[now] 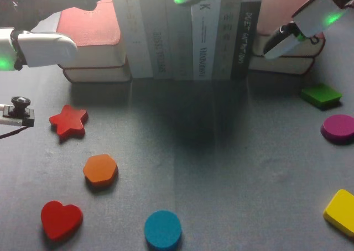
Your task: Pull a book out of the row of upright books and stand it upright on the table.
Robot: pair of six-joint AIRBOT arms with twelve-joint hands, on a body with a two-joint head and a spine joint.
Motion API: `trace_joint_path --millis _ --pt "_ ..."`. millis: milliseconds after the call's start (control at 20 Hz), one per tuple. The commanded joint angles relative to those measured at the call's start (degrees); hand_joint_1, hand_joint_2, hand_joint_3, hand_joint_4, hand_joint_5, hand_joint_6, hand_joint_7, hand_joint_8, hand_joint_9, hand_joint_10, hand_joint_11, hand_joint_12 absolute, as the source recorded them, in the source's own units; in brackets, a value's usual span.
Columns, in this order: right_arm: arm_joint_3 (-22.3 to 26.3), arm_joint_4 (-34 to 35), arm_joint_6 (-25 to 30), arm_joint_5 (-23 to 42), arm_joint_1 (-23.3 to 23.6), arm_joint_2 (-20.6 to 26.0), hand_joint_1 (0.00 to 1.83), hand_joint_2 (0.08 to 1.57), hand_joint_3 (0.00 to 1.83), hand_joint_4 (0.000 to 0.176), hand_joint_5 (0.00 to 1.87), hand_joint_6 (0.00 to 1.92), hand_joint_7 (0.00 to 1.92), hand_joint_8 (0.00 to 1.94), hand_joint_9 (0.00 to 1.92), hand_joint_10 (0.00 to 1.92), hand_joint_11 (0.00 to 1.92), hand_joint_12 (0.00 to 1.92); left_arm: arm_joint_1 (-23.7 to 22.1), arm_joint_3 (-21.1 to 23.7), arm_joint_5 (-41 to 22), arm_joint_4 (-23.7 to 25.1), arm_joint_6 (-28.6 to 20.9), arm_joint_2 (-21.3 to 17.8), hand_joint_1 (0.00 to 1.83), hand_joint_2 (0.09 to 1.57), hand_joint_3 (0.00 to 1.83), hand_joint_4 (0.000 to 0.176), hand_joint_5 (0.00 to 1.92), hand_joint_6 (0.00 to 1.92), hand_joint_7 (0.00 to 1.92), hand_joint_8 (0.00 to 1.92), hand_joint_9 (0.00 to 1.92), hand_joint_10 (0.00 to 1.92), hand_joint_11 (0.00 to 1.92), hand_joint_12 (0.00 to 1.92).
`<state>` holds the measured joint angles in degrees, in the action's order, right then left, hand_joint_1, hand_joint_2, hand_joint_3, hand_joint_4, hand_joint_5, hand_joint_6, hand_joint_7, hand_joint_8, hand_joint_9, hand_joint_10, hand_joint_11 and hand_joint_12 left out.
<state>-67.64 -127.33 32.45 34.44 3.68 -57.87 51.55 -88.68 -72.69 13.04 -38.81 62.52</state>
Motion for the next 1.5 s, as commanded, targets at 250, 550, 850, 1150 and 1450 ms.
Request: trace_joint_path --millis 250,550,850,1150,1450 --pt "3.9 -16.3 7.0 0.4 5.3 0.7 0.90 0.85 0.00 0.066 0.28 0.03 0.00 0.00 0.00 0.00 0.00 0.00 -1.4 -0.4 -5.4 -2.5 -0.5 0.3 1.02 0.91 0.00 0.057 0.41 0.00 0.33 0.00 0.41 0.01 0.00 1.07" --pt "3.2 -21.7 6.9 -1.9 6.3 -1.2 0.72 0.89 0.00 0.116 0.22 0.00 0.00 0.00 0.00 0.00 0.00 0.00 -1.8 -0.5 -5.2 -2.1 -0.5 0.5 1.01 0.90 0.00 0.046 0.40 0.00 0.34 0.00 0.43 0.01 0.00 1.11" --pt "3.3 -23.0 6.6 -5.6 7.0 -1.7 0.82 0.86 0.00 0.110 0.25 0.01 0.00 0.00 0.00 0.00 0.00 0.00 -2.0 -0.7 -5.1 -1.9 -0.5 0.8 0.99 0.90 0.00 0.046 0.41 0.01 0.37 0.01 0.43 0.01 0.00 1.08" --pt "3.2 -20.0 3.6 -9.4 3.5 -3.8 0.63 0.91 0.01 0.085 0.32 0.03 0.01 0.00 0.00 0.00 0.00 0.00 -2.2 -0.7 -5.3 -1.8 -0.5 0.8 0.97 0.88 0.00 0.056 0.41 0.01 0.34 0.00 0.43 0.00 0.00 1.08" --pt "1.1 -18.9 2.6 -12.4 0.6 -5.3 0.66 0.91 0.00 0.021 0.39 0.02 0.07 0.01 0.05 0.01 0.00 0.75 -2.4 -0.7 -5.4 -1.6 -0.5 0.9 0.95 0.90 0.00 0.059 0.41 0.00 0.35 0.00 0.42 0.01 0.00 1.02"
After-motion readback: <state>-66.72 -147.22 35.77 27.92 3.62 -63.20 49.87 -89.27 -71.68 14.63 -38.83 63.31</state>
